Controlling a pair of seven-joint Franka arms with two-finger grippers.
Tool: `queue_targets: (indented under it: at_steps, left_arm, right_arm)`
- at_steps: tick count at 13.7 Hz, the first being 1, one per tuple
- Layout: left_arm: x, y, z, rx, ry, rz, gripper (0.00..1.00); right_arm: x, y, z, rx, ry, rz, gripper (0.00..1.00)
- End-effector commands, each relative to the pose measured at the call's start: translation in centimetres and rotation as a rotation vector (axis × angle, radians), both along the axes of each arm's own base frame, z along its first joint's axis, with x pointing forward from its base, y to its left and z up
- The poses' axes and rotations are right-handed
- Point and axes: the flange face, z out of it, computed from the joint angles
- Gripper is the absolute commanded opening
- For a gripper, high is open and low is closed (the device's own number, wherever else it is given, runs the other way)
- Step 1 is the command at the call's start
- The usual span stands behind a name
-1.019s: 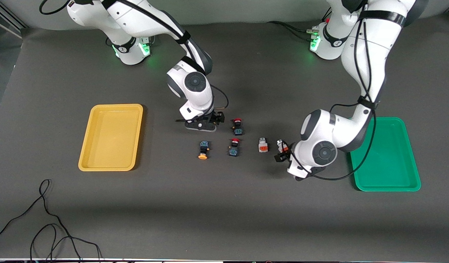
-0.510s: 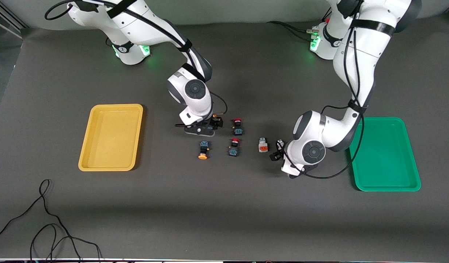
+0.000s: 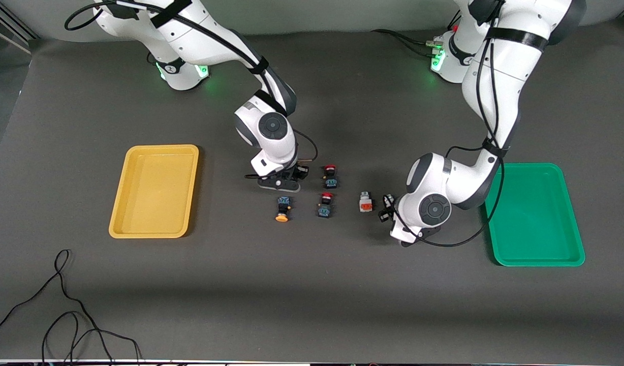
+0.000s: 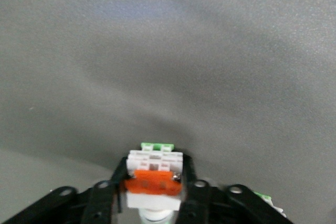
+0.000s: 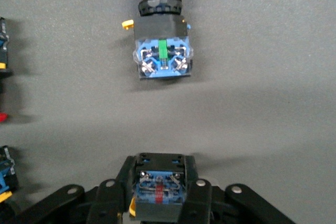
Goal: Place green and yellow buttons in trays
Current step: 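Carry the yellow and white buttons to their matching trays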
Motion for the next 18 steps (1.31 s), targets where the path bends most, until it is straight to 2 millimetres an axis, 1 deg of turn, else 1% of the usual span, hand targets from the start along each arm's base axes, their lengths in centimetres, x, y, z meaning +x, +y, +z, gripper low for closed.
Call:
queue_targets:
  at_steps: [1,3,5,6,7,8,9,10,11,13,14,15,16,17,18]
  left_arm:
    - [-0.3,0.2,0.1,0.016,-0.003,-0.005,0.0]
    - [-0.3,0.3,0.3,0.017,-0.001,-0.004,0.0]
    - [0.0,0.8,1.7,0.016,0.007,-0.02,0.0]
    - [0.1,1.2,2.9,0.021,0.019,-0.029,0.0]
    - [0.3,2.2,4.6,0.027,0.036,-0.035,0.0]
    - [0.6,3.3,6.8,0.029,0.044,-0.039,0.0]
    - [0.5,3.9,9.0,0.035,0.058,-0.052,0.0]
    - [0.5,4.9,11.2,0.036,0.071,-0.073,0.0]
    - [0.9,6.8,13.7,0.027,0.083,-0.102,0.0]
    - [1.6,11.7,18.8,-0.011,0.117,-0.188,0.0]
    - [1.9,14.5,20.8,-0.033,0.132,-0.223,0.0]
    - [2.2,17.3,22.2,-0.059,0.138,-0.255,0.0]
    - [2.5,20.2,23.1,-0.084,0.125,-0.29,0.0]
    - [2.8,23.2,23.4,-0.083,0.113,-0.329,0.0]
    - [2.9,26.0,23.3,-0.048,0.116,-0.378,0.0]
  right_arm:
    - [1.4,-0.4,3.9,0.001,-0.033,-0.002,0.13]
    - [3.0,-1.7,9.4,-0.027,0.005,0.01,0.13]
    - [4.4,-3.6,15.2,-0.015,0.047,0.029,0.13]
    - [5.3,-5.5,17.6,0.009,0.06,0.037,0.13]
    - [6.3,-8.4,19.9,0.018,0.074,0.058,0.13]
    - [7.1,-11.6,21.9,0.017,0.087,0.122,0.13]
    - [8.2,-15.4,23.5,0.012,0.095,0.163,0.13]
    - [9.0,-19.7,25.1,0.013,0.091,0.213,0.13]
    - [9.7,-24.5,25.8,0.018,0.086,0.264,0.13]
    - [10.7,-33.2,25.5,0.022,0.094,0.312,0.13]
    - [11.1,-36.7,25.3,0.021,0.094,0.327,0.13]
    - [11.3,-39.8,24.6,0.017,0.098,0.327,0.13]
    - [11.2,-42.2,23.2,0.01,0.088,0.321,0.13]
    - [10.3,-44.2,20.6,0.004,0.076,0.317,0.13]
    - [9.5,-45.6,18.2,-0.006,0.05,0.322,0.13]
